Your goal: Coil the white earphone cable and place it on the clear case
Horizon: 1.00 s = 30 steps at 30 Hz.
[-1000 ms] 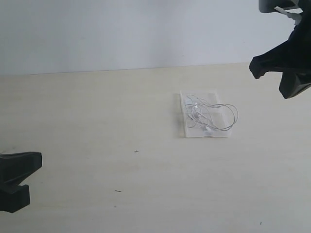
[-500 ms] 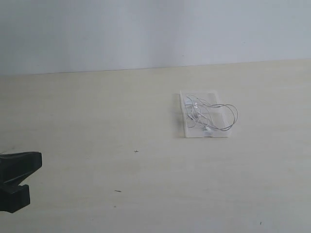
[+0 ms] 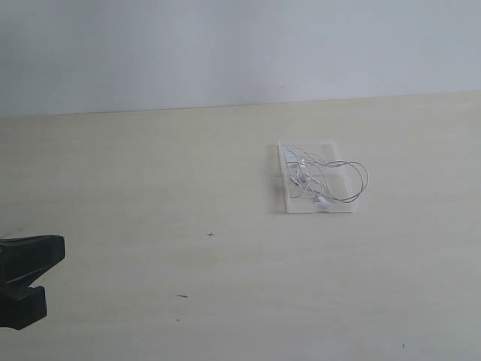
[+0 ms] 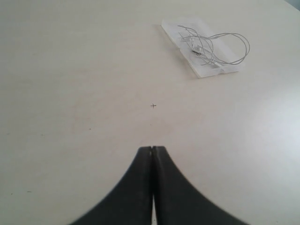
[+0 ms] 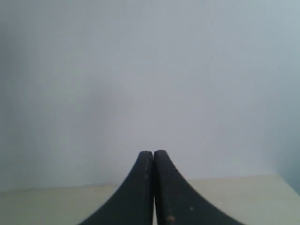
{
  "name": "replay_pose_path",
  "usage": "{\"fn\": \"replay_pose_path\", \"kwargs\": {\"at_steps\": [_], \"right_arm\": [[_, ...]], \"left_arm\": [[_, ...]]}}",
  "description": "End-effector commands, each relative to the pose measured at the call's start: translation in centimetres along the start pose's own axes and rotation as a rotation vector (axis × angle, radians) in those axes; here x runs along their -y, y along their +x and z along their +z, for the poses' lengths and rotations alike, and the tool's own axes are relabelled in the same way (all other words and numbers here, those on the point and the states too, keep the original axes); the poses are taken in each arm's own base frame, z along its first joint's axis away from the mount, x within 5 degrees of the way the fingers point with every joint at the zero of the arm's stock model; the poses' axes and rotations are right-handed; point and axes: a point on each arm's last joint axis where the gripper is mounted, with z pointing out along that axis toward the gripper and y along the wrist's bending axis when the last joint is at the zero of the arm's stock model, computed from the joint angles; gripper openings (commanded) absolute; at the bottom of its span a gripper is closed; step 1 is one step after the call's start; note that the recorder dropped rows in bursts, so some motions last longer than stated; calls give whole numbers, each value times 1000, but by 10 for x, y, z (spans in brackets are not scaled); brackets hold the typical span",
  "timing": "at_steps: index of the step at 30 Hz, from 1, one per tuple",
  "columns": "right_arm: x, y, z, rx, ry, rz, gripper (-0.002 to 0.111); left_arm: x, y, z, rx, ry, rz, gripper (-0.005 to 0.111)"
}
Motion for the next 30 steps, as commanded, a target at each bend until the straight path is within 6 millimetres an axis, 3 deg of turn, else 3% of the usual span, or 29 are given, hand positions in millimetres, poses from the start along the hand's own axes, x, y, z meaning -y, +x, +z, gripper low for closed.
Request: {"fn": "replay_pose_path", "kwargs": {"at_steps": [1,5,10,23,30], "right_arm": [[2,68,30,-68,4,-33,0],[2,119,53,-105,-13,-43,0],[2,160,63,-148,-24,-46,0],[4,207,61,-235,-31,21,0],[3,210,61,-265,-45,-29,0]], "left_arm": [[-1,-1,-1,8,-3,9,0],[-1,-1,-1,8,-3,9,0],[-1,-1,-1,8,-3,9,0],[-1,-1,-1,8,-3,9,0],[0,-1,-1,7,0,9,0]]}}
